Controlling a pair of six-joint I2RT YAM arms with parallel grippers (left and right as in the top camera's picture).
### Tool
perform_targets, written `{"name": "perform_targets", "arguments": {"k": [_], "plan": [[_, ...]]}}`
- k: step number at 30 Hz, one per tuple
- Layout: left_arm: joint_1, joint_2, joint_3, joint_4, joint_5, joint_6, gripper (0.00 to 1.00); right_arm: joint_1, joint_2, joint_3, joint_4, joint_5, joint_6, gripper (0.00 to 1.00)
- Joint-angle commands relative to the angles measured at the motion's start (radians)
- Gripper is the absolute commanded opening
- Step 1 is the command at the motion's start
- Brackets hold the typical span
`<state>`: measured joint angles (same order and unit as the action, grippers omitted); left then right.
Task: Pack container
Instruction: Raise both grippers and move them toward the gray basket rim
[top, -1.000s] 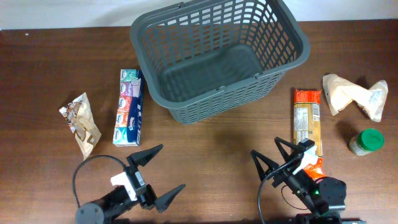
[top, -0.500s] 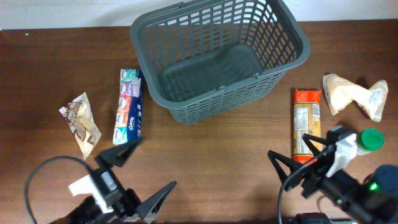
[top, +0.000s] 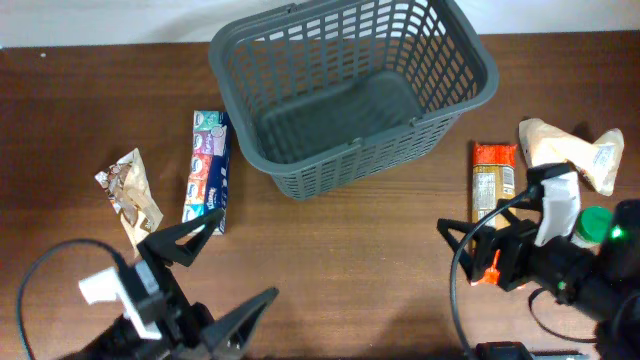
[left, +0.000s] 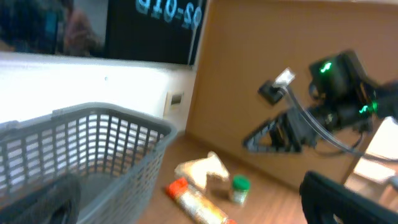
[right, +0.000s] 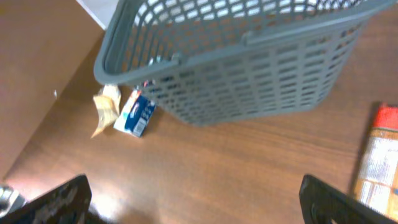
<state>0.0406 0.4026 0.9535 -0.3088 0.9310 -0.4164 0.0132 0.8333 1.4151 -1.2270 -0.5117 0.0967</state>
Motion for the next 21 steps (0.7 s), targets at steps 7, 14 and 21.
{"name": "perform_targets", "arguments": {"k": [7, 14, 21], "plan": [[0.003, 0.373, 0.661, -0.618, -0.199, 0.368, 0.99, 0.006, 0.330, 0.592, -0.331, 0.165, -0.012, 0.99], [0.003, 0.513, 0.914, -0.934, -0.108, 0.493, 0.99, 0.006, 0.469, 0.707, -0.472, 0.153, -0.011, 0.99], [0.003, 0.531, 0.914, -0.908, -0.213, 0.380, 0.99, 0.006, 0.525, 0.706, -0.423, 0.091, -0.011, 0.99]]}}
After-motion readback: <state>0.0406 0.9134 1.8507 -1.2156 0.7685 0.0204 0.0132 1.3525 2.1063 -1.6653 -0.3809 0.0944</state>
